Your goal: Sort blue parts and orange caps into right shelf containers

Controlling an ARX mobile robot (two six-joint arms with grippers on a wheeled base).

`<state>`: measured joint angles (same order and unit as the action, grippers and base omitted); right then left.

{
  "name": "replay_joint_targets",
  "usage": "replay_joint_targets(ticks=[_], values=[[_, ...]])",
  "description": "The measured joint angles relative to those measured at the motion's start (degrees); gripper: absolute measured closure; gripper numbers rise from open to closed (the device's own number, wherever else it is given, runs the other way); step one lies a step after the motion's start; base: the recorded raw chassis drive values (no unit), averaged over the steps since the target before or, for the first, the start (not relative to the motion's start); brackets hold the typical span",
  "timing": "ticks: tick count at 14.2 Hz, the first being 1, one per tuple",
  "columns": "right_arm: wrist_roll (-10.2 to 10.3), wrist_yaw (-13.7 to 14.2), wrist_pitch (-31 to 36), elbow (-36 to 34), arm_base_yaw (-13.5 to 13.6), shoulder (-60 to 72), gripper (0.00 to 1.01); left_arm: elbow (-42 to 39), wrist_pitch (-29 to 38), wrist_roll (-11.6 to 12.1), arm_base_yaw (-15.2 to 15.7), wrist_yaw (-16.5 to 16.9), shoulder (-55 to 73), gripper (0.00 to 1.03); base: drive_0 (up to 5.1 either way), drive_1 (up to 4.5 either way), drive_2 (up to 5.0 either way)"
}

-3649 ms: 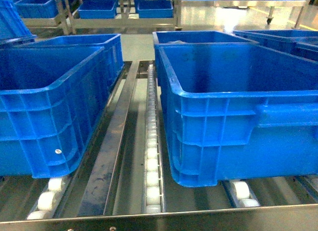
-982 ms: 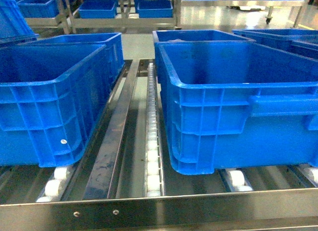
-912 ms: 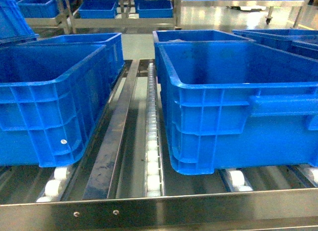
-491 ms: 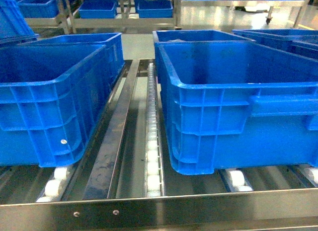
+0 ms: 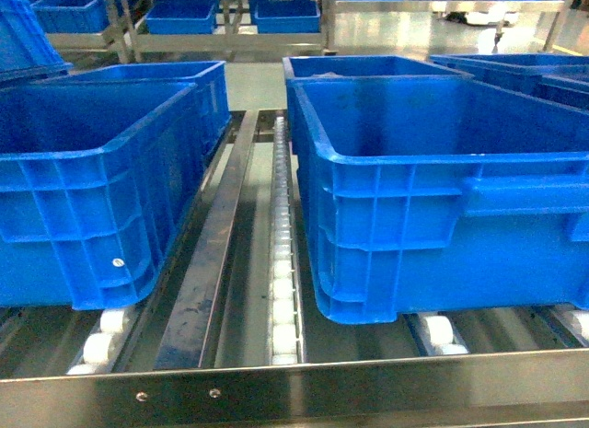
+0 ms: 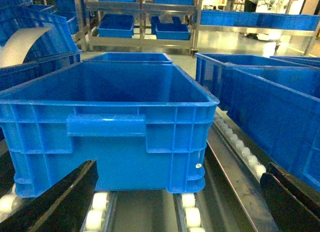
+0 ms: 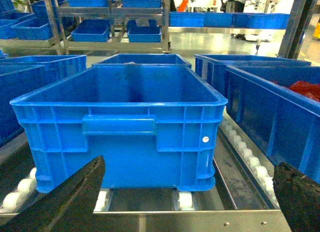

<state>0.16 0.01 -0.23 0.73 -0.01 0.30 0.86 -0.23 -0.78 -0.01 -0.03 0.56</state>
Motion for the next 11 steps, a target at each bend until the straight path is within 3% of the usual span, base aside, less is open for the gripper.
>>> replay_joint_targets(ticks=[1, 11], values=[[0.0, 0.0, 0.0, 0.0, 0.0, 0.0, 0.02, 0.0, 0.0, 0.0, 0.0, 0.0, 0.0, 0.05, 0.0, 0.00, 0.0], [0.0, 0.0, 0.0, 0.0, 0.0, 0.0, 0.03, 0.0, 0.0, 0.0, 0.0, 0.0, 0.0, 0.05, 0.0, 0.00, 0.0]])
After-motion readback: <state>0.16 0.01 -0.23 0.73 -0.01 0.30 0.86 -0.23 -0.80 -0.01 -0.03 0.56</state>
